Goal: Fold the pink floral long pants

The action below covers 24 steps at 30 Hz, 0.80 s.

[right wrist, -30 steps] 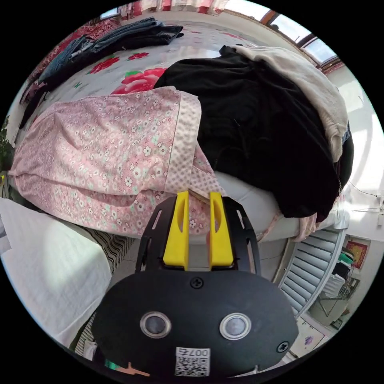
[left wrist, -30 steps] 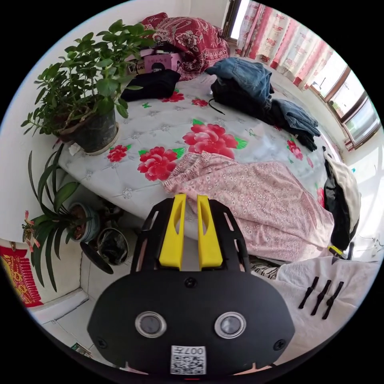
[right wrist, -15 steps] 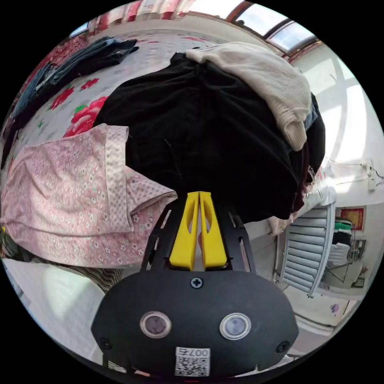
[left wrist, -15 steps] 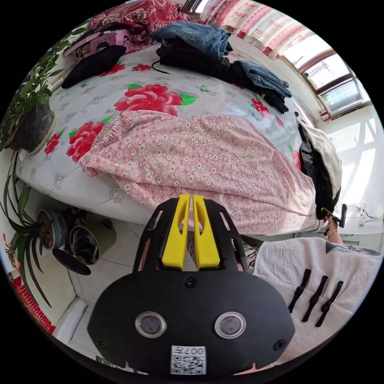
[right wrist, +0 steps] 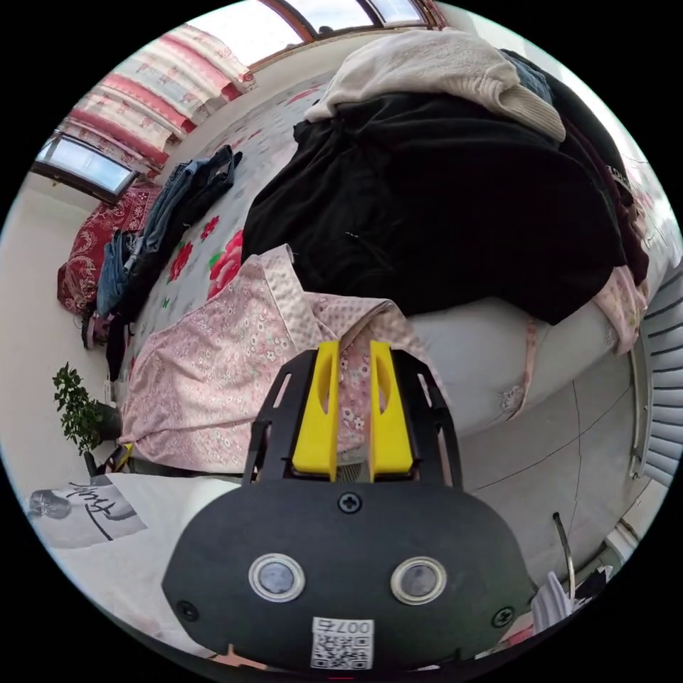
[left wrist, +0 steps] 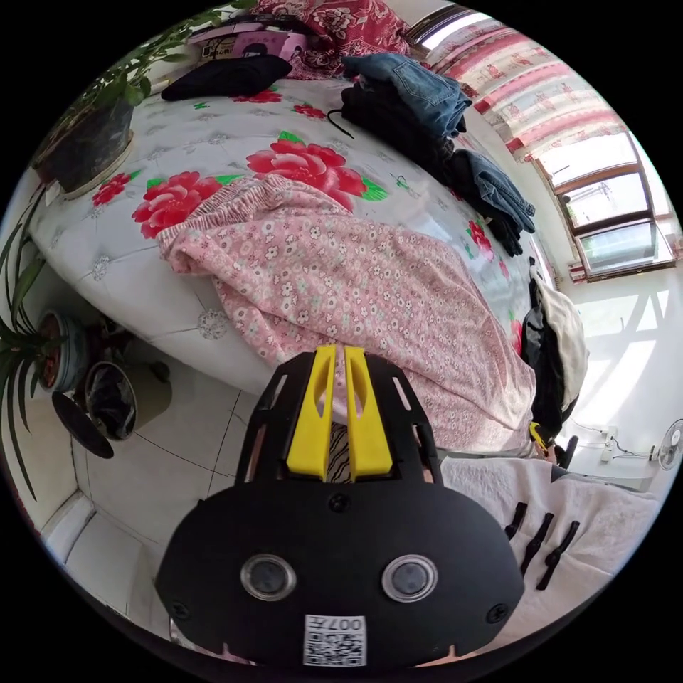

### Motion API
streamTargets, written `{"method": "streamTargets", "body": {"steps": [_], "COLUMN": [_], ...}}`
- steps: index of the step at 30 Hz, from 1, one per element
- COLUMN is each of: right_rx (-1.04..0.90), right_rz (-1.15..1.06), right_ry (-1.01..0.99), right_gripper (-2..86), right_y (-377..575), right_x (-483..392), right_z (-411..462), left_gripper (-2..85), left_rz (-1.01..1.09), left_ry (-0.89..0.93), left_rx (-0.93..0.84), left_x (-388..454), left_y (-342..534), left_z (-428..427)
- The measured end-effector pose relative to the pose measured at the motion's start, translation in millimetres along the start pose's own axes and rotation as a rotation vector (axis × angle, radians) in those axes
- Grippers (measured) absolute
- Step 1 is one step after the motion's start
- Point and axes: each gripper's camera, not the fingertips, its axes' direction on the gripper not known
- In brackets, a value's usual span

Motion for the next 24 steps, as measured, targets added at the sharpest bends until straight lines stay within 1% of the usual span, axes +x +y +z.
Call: {"method": "streamTargets", "body": {"steps": [2,3,5,9,12,13,14,15,17,19,21,23,24], "right_rx": [-0.055,-0.071,-0.152,-0.153,0.048,0.146,0.198,0.221,0.345,0.358,0.280,0.142,0.103], "right_rz": [0.100,0.116,0.192,0.241,0.343,0.415,0.460,0.479,0.497,0.480,0.408,0.268,0.232], "right_ry": [-0.066,-0.092,-0.174,-0.240,-0.423,-0.535,-0.609,-0.609,-0.536,-0.523,-0.492,-0.341,-0.304], "right_gripper": [2.1,2.1,1.5,0.6,0.7,1.1,1.6,1.9,3.2,4.4,5.4,6.0,6.1], "right_y": [-16.9,-20.4,-30.8,-40.2,-40.3,-36.6,-33.3,-31.5,-20.5,-14.0,-11.2,-5.7,-4.3], "right_x": [15.7,19.2,32.6,50.6,78.1,93.4,103.9,106.9,111.7,111.7,101.8,74.4,66.7], "right_z": [4.1,6.3,17.6,8.9,-21.0,-30.8,-34.4,-36.1,-50.8,-55.6,-52.2,-39.9,-35.0], "left_gripper": [-0.4,-0.4,-0.5,-0.4,-0.2,-0.1,0.2,0.5,2.2,3.7,4.9,6.3,6.8], "left_rz": [0.019,0.024,0.032,0.019,-0.025,-0.050,-0.074,-0.085,-0.128,-0.154,-0.177,-0.220,-0.233], "left_ry": [-0.010,-0.011,-0.012,-0.016,-0.016,-0.011,-0.001,0.004,0.021,0.036,0.048,0.071,0.079], "left_rx": [0.008,0.007,0.002,0.003,0.019,0.029,0.043,0.050,0.074,0.097,0.122,0.154,0.161], "left_x": [4.0,5.1,7.3,2.5,-10.4,-16.9,-23.3,-26.3,-37.0,-43.7,-50.6,-62.7,-66.1], "left_y": [-3.4,-3.9,-3.5,1.5,6.4,8.0,9.4,9.9,10.6,9.8,7.6,2.4,0.7], "left_z": [-2.8,-2.9,-2.8,-6.8,-15.3,-19.4,-23.6,-25.7,-34.0,-40.8,-47.4,-54.6,-56.1]}}
